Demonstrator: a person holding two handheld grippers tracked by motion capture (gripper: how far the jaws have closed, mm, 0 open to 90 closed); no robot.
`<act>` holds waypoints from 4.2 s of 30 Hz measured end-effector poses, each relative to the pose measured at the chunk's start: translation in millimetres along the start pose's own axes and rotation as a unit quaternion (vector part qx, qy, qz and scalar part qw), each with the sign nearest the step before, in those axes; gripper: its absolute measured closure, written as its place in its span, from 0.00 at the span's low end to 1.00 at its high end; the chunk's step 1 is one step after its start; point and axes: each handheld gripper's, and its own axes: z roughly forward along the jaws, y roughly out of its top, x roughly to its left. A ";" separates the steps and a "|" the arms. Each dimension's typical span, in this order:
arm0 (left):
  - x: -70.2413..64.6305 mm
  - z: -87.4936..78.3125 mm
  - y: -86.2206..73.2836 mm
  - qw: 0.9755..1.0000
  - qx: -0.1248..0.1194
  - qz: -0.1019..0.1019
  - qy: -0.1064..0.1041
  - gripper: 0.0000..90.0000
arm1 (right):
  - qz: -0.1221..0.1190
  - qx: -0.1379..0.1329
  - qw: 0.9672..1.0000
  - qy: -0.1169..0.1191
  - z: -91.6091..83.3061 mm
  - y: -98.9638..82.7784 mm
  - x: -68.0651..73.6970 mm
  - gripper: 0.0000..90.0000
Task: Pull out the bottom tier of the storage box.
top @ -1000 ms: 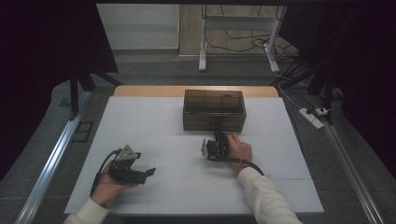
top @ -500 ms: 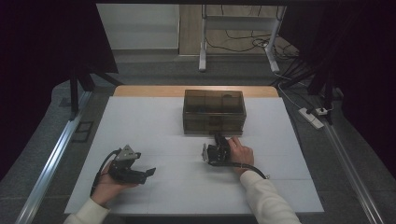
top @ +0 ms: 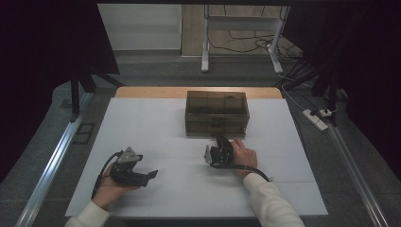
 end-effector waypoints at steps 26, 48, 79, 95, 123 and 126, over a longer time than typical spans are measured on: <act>0.0 -1.2 0.0 1.000 -0.001 0.001 0.002 0.14 | 0.204 -0.080 0.949 0.228 -11.4 -8.2 -39.9 0.54; -0.9 0.1 -0.1 1.000 0.002 0.005 0.003 0.14 | 0.279 -0.098 0.903 0.312 -12.1 -14.2 -67.1 0.48; -1.3 2.2 -0.2 1.000 0.007 0.008 0.000 0.14 | 0.277 -0.079 0.905 0.312 8.5 -25.1 -79.0 0.48; -1.4 2.0 -0.1 1.000 0.007 0.009 0.000 0.14 | 0.267 -0.069 0.911 0.307 18.7 -17.5 -79.0 0.48; -1.5 1.1 -0.1 1.000 0.004 0.009 0.000 0.14 | 0.279 -0.058 0.902 0.323 30.3 -21.3 -78.4 0.70; -1.4 1.2 -0.1 1.000 0.005 0.010 0.000 0.14 | 0.278 -0.058 0.902 0.324 30.2 -21.1 -78.3 0.71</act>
